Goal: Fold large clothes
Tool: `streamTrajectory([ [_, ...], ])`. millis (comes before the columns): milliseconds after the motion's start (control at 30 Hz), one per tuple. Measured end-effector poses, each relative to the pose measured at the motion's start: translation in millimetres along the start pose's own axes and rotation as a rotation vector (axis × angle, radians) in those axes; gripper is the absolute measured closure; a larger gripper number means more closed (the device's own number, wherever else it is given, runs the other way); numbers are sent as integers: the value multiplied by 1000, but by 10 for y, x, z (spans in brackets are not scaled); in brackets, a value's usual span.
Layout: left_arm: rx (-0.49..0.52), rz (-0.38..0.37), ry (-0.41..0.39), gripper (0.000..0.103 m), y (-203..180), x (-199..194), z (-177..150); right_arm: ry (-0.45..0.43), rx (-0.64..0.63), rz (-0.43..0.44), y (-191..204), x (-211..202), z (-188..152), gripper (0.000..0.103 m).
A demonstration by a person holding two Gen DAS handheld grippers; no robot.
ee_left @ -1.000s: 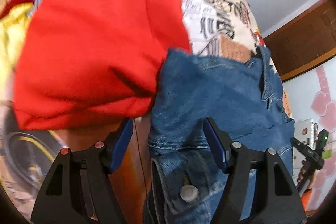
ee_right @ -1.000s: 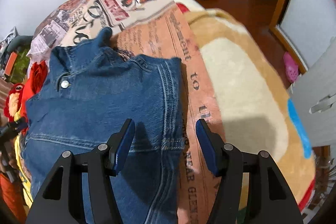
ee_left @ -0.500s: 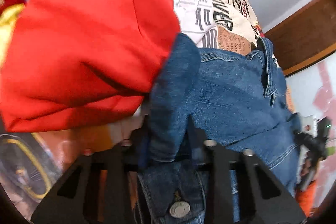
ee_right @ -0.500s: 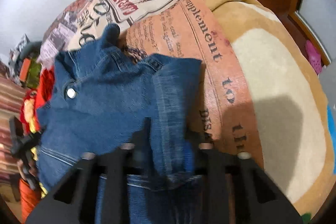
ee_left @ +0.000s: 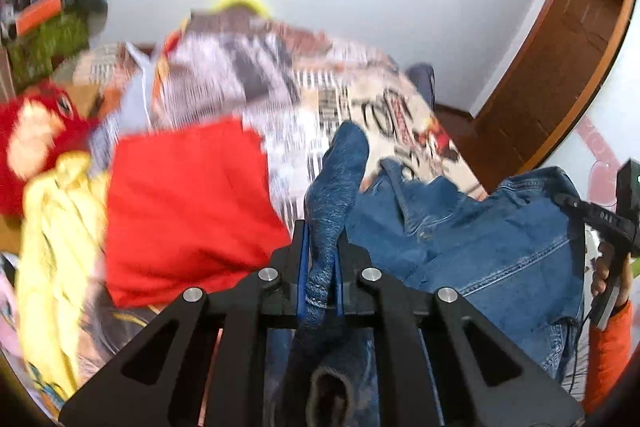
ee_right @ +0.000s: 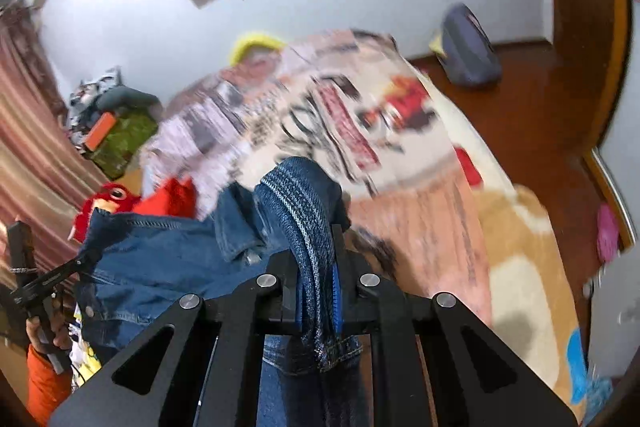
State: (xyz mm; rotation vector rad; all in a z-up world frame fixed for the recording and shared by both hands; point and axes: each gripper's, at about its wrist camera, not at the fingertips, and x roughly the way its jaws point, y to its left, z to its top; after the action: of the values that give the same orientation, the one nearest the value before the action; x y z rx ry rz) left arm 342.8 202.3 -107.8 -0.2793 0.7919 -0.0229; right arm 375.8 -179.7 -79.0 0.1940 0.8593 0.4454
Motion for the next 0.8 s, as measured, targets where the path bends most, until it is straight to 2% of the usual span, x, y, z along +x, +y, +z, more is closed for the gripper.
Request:
streamTrajectory([
  [100,16,29,-40,95,34,-84,136,-18,-37,12,152,130,148,95],
  [133,12,32,-39,95,52,-33,183,-14,-41,16,173,175,176,95],
  [167,7,49,-45,101,105,8,222,-8,-42,19,197,248,207,95],
  [333,-37,142,-26,103,502,364,314,51,-81,-34,254,770,267,95],
  [433,-97,144,17,103,834,613,323,97,-80,-73,182,1084,281,95],
  [567,-114,159,108,101,1019,856,197,143,-27,-102,-54,1388,278,95],
  [600,-109,166,123,96,1047,894,147,154,-3,-107,-154,1458,240,95],
  [633,-105,167,139,85,1075,925,80,163,9,-115,-206,1487,216,95],
  [667,-106,166,146,63,1088,930,25,172,20,-128,-282,1521,159,95],
  [733,-121,159,148,41,1142,950,-103,184,34,-145,-400,1552,66,95],
  [800,-143,147,175,40,1224,1038,-223,198,54,-151,-505,1581,5,95],
])
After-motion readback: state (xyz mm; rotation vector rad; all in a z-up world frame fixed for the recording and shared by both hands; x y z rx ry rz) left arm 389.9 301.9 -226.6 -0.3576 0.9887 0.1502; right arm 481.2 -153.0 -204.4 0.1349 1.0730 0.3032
